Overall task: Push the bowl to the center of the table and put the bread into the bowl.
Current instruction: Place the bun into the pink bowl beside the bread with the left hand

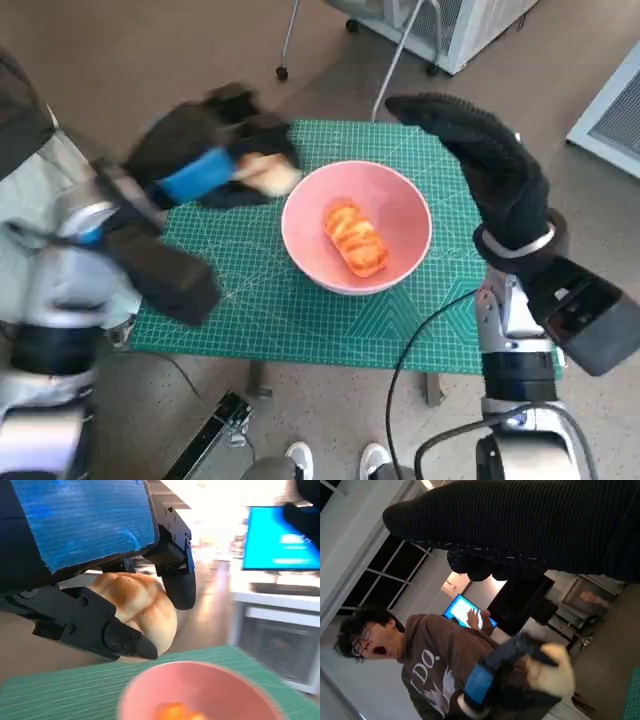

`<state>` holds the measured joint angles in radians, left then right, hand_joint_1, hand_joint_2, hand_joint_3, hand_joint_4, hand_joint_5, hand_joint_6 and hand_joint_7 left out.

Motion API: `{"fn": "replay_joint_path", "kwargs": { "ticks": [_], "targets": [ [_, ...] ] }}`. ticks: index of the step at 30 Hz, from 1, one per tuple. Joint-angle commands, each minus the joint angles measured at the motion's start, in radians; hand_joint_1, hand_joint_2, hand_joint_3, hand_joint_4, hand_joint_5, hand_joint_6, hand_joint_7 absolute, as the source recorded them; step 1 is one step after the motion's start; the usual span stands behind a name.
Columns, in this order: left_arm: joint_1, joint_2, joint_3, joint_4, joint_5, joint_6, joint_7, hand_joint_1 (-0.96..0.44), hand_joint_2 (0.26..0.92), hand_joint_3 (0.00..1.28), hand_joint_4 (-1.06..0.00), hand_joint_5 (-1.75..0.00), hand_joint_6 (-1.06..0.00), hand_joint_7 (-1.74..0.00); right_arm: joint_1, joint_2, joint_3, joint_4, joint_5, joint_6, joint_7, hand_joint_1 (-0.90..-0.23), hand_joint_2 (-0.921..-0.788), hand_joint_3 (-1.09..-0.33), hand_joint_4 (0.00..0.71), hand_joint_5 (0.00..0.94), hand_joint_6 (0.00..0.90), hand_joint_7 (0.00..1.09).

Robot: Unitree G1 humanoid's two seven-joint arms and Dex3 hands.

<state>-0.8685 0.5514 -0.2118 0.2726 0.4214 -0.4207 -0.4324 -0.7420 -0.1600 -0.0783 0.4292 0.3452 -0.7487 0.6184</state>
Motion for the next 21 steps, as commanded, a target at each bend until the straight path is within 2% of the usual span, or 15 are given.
{"fn": "replay_joint_path", "kwargs": {
  "ticks": [1, 4, 6, 9, 10, 11, 12, 14, 16, 19, 21],
  "targets": [
    [-0.062, -0.056, -0.054, 0.099, 0.017, -0.031, 0.002, 0.00, 0.920, 0.14, -0.57, -1.35, -0.58, -1.16, 0.007, -0.009, 0.002, 0.009, -0.015, 0.000, 0.009, -0.710, -0.921, -0.769, 0.002, 0.507, -0.001, 0.81],
    [-0.081, -0.084, -0.081, 0.158, 0.022, -0.039, -0.003, 0.00, 0.920, 0.15, -0.56, -1.36, -0.57, -1.17, 0.009, -0.009, 0.001, 0.006, -0.014, 0.003, 0.007, -0.712, -0.921, -0.768, 0.000, 0.512, -0.001, 0.81],
    [-0.090, -0.099, -0.099, 0.194, 0.027, -0.037, -0.013, 0.00, 0.921, 0.18, -0.55, -1.37, -0.52, -1.22, 0.011, -0.011, 0.000, 0.004, -0.013, 0.005, 0.006, -0.712, -0.921, -0.767, -0.001, 0.513, -0.001, 0.81],
    [-0.096, -0.108, -0.118, 0.221, 0.036, -0.024, -0.028, 0.00, 0.921, 0.26, -0.46, -1.41, -0.42, -1.37, 0.014, -0.012, -0.001, -0.002, -0.012, 0.009, 0.003, -0.711, -0.921, -0.767, -0.001, 0.514, -0.001, 0.80],
    [-0.093, -0.110, -0.129, 0.224, 0.045, -0.005, -0.041, -0.12, 0.921, 0.30, -0.38, -1.18, -0.39, -1.44, 0.016, -0.013, -0.003, -0.005, -0.009, 0.012, 0.003, -0.713, -0.921, -0.766, -0.001, 0.514, -0.001, 0.80],
    [-0.092, -0.111, -0.136, 0.226, 0.051, 0.008, -0.050, -0.11, 0.891, 0.28, -0.33, -0.92, -0.34, -1.22, 0.018, -0.014, -0.004, -0.008, -0.008, 0.014, 0.002, -0.715, -0.921, -0.765, -0.001, 0.514, -0.001, 0.80],
    [-0.091, -0.111, -0.140, 0.227, 0.054, 0.017, -0.057, -0.10, 0.887, 0.27, -0.33, -0.80, -0.34, -1.11, 0.019, -0.014, -0.004, -0.010, -0.007, 0.015, 0.002, -0.716, -0.921, -0.765, -0.001, 0.514, -0.001, 0.80],
    [-0.089, -0.111, -0.149, 0.228, 0.064, 0.040, -0.072, -0.09, 0.896, 0.17, -0.35, -0.42, -0.32, -0.82, 0.021, -0.015, -0.005, -0.013, -0.005, 0.018, 0.001, -0.718, -0.921, -0.763, -0.001, 0.514, -0.001, 0.80],
    [-0.085, -0.108, -0.166, 0.221, 0.087, 0.084, -0.100, -0.09, 0.895, 0.11, -0.34, -0.24, -0.29, -0.70, 0.025, -0.017, -0.009, -0.017, 0.001, 0.020, 0.002, -0.718, -0.921, -0.759, -0.001, 0.514, -0.001, 0.80],
    [-0.083, -0.105, -0.181, 0.209, 0.107, 0.136, -0.137, -0.11, 0.886, 0.05, -0.33, -0.10, -0.26, -0.58, 0.028, -0.018, -0.013, -0.019, 0.003, 0.023, -0.001, -0.718, -0.921, -0.755, -0.001, 0.515, -0.001, 0.80],
    [-0.085, -0.104, -0.188, 0.201, 0.114, 0.175, -0.168, -0.12, 0.884, 0.04, -0.33, -0.06, -0.25, -0.54, 0.027, -0.016, -0.015, -0.016, 0.002, 0.023, -0.003, -0.718, -0.921, -0.754, 0.000, 0.516, -0.001, 0.80]
  ]
}}
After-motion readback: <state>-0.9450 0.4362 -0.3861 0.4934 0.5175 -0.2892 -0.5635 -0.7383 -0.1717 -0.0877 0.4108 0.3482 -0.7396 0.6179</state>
